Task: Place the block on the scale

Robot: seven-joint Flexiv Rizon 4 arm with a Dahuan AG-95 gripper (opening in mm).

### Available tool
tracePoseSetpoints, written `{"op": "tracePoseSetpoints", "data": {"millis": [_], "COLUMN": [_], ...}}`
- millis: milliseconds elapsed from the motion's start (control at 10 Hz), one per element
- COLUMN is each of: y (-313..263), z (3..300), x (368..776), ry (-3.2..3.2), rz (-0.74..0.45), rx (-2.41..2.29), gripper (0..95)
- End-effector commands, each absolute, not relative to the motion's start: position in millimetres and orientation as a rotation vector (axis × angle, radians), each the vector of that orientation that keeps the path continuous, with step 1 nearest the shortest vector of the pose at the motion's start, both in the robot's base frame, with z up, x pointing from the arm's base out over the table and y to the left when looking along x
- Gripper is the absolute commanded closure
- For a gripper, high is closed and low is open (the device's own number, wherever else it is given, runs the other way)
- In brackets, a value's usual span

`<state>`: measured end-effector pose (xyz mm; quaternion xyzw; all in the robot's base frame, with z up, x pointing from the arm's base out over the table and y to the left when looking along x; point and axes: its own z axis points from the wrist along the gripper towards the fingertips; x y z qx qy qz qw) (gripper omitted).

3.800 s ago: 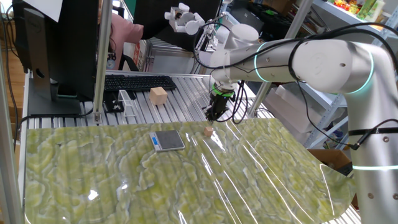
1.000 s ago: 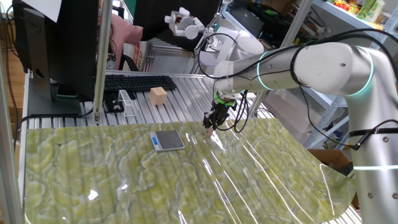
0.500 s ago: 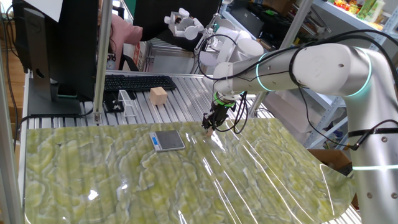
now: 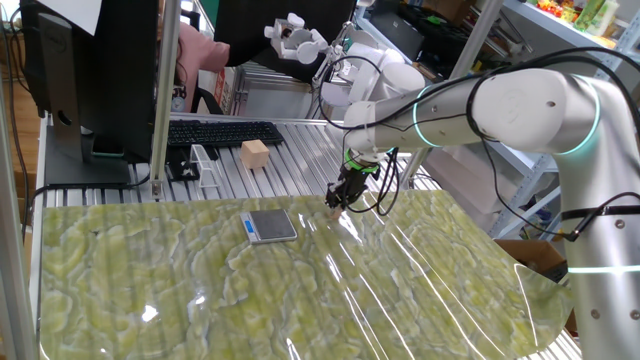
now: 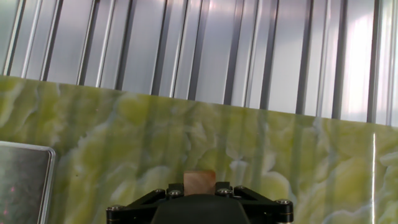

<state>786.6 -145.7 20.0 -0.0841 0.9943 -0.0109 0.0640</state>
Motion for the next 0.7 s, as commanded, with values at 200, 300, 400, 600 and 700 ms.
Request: {"op": "tracePoseSetpoints", "data": {"millis": [200, 300, 400, 600, 700], "y": [-145.9, -145.9, -146.2, -147.5, -147.9], "z": [19.9, 20.0, 20.9, 25.8, 27.4], "x": [786.6, 786.6, 786.5, 786.3, 786.2], "ry": [3.003, 3.003, 3.002, 3.002, 3.003], "rz": [-0.035, -0.034, -0.028, -0.029, -0.029], "rx": [-0.253, -0.256, -0.262, -0.267, -0.267], "gripper": [95.0, 95.0, 95.0, 95.0, 95.0]}}
